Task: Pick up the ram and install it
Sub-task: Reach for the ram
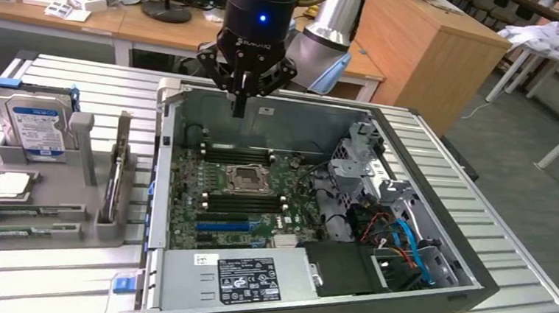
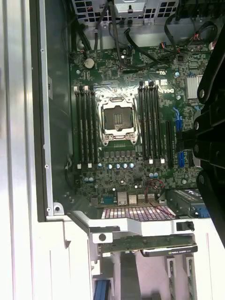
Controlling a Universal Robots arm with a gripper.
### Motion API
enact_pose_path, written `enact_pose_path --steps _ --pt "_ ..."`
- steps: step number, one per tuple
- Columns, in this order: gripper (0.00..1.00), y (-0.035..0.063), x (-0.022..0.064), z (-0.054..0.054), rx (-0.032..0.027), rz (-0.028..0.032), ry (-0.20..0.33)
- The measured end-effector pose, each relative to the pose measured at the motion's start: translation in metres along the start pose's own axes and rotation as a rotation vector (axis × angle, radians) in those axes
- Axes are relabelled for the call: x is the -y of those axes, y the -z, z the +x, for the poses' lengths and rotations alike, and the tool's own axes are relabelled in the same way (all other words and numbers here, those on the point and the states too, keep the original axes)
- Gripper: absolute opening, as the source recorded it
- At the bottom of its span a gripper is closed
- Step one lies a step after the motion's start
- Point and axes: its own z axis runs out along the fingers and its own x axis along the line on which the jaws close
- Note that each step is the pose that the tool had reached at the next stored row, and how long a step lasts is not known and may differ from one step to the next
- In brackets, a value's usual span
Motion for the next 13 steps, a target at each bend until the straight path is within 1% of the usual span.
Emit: enact_pose_path --steps 13 --pt "0.11 0.0003 0.0011 0.014 0.0000 -0.0001 0.000"
